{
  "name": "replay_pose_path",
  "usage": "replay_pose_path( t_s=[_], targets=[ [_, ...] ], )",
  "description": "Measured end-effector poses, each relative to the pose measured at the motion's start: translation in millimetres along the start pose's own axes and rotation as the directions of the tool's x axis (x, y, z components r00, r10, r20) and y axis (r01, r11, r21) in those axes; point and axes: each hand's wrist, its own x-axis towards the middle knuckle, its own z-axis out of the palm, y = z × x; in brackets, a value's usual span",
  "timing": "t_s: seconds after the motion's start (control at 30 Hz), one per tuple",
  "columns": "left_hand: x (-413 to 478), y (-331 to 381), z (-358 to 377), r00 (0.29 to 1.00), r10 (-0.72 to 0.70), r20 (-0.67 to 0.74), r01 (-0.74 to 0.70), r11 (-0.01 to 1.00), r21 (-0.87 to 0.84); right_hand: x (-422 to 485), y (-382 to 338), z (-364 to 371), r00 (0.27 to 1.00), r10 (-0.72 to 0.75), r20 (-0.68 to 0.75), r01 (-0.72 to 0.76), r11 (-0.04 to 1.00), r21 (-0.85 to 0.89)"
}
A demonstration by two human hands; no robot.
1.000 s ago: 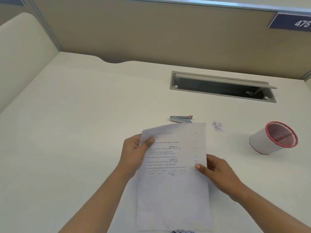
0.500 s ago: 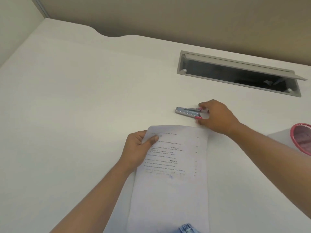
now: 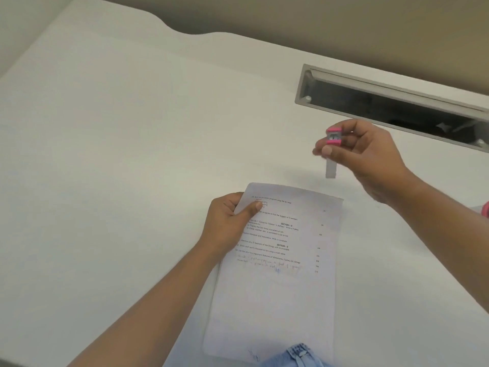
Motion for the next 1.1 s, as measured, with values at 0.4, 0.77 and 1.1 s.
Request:
replay_pose_path(
  t_s=[0.4, 0.77, 1.1],
  targets=[
    [-1.4, -4.1, -0.8, 0.997, 0.075, 0.014, -0.075, 0.997, -0.011, 0.1, -11.5, 59.6, 0.835, -0.052, 0.548, 0.505, 0.471, -0.724],
    [4.2, -16.4, -2.6, 0.985, 0.167, 0.051, -0.169, 0.985, 0.033, 5.2, -19.9, 76.3, 0.701, 0.087, 0.708, 0.675, 0.242, -0.697],
    [3.9, -13.8, -6.0, 0.983, 0.181, 0.027, -0.182, 0.981, 0.072, 4.1, -17.2, 85.1, 0.695, 0.014, 0.719, 0.704, 0.189, -0.684]
  ],
)
